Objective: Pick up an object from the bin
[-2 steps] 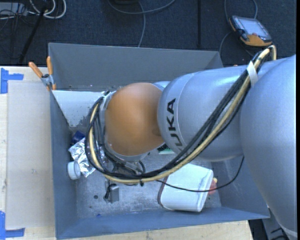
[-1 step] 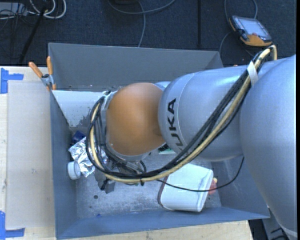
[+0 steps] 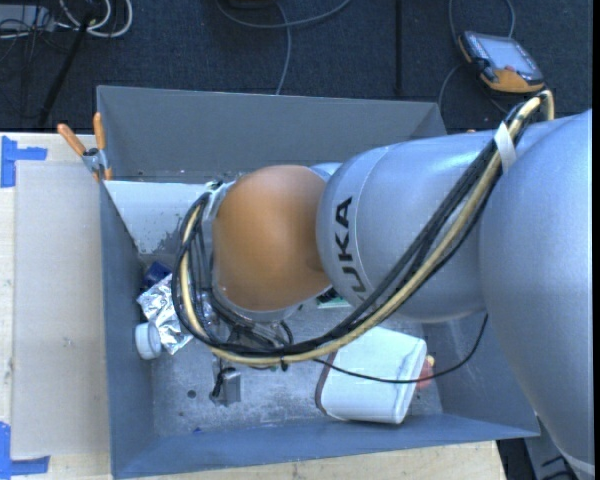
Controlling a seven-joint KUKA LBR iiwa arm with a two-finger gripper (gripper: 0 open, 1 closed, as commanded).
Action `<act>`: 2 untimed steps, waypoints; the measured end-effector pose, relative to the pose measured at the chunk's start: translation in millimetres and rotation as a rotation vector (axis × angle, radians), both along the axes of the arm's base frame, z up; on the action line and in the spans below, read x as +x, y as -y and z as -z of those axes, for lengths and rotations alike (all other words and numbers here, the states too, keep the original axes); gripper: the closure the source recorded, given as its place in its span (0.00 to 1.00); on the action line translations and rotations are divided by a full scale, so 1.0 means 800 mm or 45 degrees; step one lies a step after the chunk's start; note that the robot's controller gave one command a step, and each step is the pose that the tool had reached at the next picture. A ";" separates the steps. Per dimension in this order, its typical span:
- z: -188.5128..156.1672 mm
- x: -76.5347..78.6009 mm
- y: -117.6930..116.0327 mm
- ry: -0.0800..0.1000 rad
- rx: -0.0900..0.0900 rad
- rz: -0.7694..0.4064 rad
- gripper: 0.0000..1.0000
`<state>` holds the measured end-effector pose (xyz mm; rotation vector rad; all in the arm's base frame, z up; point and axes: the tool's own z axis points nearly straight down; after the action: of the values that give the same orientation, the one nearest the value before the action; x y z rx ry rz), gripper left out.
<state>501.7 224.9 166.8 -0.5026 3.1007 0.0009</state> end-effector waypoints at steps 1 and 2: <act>0.127 0.105 -0.018 -0.001 -0.001 -0.132 0.00; 0.122 0.105 -0.018 0.000 0.000 -0.128 1.00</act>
Offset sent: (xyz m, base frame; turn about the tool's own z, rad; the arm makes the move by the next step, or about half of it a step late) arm 0.0834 0.0152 -0.0968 -0.1039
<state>585.5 239.5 69.6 -0.6572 3.0714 0.0013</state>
